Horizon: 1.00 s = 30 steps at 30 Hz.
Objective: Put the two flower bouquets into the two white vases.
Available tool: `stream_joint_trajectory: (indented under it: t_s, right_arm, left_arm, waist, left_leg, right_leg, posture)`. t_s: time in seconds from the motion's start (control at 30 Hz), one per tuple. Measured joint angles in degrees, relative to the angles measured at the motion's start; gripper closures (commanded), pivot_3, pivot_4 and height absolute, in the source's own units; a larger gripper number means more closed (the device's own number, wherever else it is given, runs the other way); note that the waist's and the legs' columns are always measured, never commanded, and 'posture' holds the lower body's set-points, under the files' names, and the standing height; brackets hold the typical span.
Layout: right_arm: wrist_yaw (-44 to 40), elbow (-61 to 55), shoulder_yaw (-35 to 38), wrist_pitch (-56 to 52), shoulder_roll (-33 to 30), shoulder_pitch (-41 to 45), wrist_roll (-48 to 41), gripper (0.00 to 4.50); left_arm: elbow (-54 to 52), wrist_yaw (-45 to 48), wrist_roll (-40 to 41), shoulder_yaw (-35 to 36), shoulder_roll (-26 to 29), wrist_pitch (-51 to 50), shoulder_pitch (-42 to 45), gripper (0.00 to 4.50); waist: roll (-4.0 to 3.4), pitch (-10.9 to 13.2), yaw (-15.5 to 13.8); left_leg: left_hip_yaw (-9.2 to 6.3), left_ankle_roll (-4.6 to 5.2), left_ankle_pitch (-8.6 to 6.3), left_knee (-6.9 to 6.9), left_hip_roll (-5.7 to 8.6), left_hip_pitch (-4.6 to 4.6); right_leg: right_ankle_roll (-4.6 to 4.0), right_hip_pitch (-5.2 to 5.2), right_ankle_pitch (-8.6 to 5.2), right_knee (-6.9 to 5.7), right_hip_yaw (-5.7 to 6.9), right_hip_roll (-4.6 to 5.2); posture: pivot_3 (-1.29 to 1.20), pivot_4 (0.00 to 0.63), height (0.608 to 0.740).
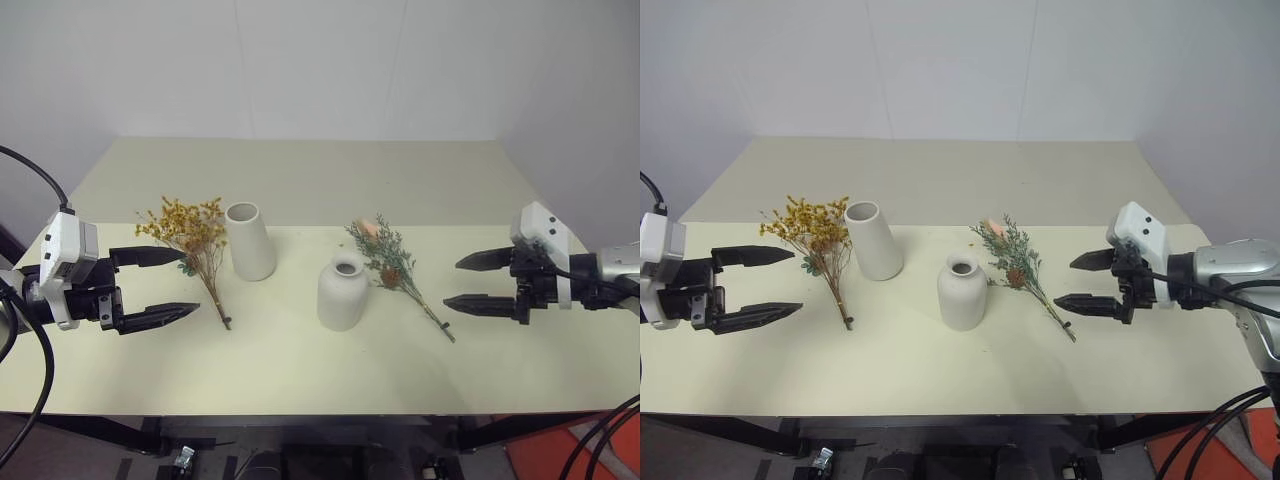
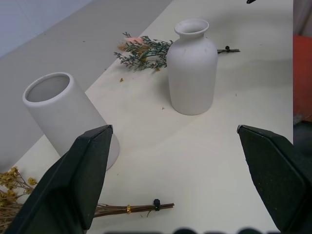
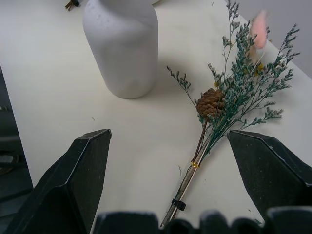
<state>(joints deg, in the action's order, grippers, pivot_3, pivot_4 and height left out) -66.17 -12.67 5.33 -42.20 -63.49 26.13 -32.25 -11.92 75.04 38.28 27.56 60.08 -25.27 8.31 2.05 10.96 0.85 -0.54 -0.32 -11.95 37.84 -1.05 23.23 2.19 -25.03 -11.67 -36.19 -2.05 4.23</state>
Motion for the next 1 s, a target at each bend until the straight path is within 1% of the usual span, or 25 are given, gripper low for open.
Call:
stream_joint_trajectory:
  t_s: [0.33,0.47,0.57,0.63,0.7,0.77,0.87,1.0]
  right_arm:
    - [0.1,0.0,0.0,0.3,0.0,0.0,0.0,0.0]
    - [1.6,0.0,-0.4,0.0,0.9,0.8,0.3,0.0]
    - [5.9,0.3,-5.3,-4.4,3.6,5.7,2.7,0.0]
    - [9.4,2.0,-9.7,-9.8,5.9,10.1,4.8,0.0]
    - [12.3,5.0,-13.8,-15.0,7.8,14.6,7.3,0.0]
    - [13.0,7.0,-15.9,-18.3,8.9,17.5,8.0,0.0]
    - [13.4,10.3,-20.0,-22.8,10.6,22.2,9.4,0.0]
    - [13.1,14.6,-26.0,-24.5,11.3,24.5,12.4,0.0]
  left_arm:
    - [0.1,0.4,0.0,-0.2,0.0,0.1,0.3,0.04]
    - [0.4,0.5,0.0,-1.3,0.0,0.3,1.2,0.04]
    - [1.1,0.4,0.1,-3.8,-0.5,0.4,4.9,0.04]
    - [1.5,0.3,0.2,-5.3,-1.2,0.4,7.7,0.04]
    - [1.7,-0.2,0.1,-8.4,-2.2,0.2,11.3,0.04]
    - [1.9,-1.0,-0.7,-11.4,-2.6,-0.1,13.9,0.04]
    - [3.3,-3.5,-3.1,-17.6,-3.9,-2.7,20.5,0.04]
    - [5.9,-6.5,-5.9,-24.8,-7.3,-7.3,31.0,0.04]
  waist:
    - [0.0,0.0,0.0]
    - [0.0,0.0,0.1]
    - [0.0,0.0,0.3]
    - [0.0,0.0,0.3]
    - [0.0,0.0,0.3]
    - [0.0,0.0,0.1]
    - [0.01,0.0,-0.1]
    - [0.03,0.0,-0.2]
  left_leg:
    - [0.0,0.0,0.0,0.0,0.0,0.0]
    - [0.0,0.0,0.0,0.0,0.0,-0.01]
    - [0.02,0.0,0.0,0.0,-0.01,-0.04]
    - [0.02,0.0,0.0,0.0,0.0,-0.01]
    - [0.03,0.0,0.0,0.0,0.02,0.05]
    - [0.02,0.03,-0.02,0.0,0.05,0.13]
    - [0.01,0.04,-0.02,0.02,0.09,0.17]
    - [0.0,0.04,-0.02,0.06,0.13,0.21]
  right_leg:
    - [0.0,0.0,0.0,0.0,0.0,0.0]
    - [0.0,0.0,0.0,-0.01,-0.01,0.0]
    - [-0.02,0.0,0.03,-0.03,-0.04,-0.04]
    - [-0.04,-0.02,0.04,-0.04,-0.06,-0.04]
    - [-0.07,-0.07,0.07,-0.02,-0.07,-0.03]
    - [-0.34,-0.11,0.26,-0.02,-0.08,-0.02]
    - [-0.28,-0.08,0.31,0.03,-0.07,0.0]
    - [-0.16,-0.07,0.31,0.07,-0.07,0.01]
  posture:
    - [0.0,0.15,0.74]
    - [0.0,0.15,0.74]
    - [0.0,0.15,0.74]
    - [0.0,0.15,0.74]
    - [0.0,0.15,0.74]
    - [0.0,0.15,0.74]
    - [0.0,0.15,0.74]
    - [0.0,0.15,0.74]
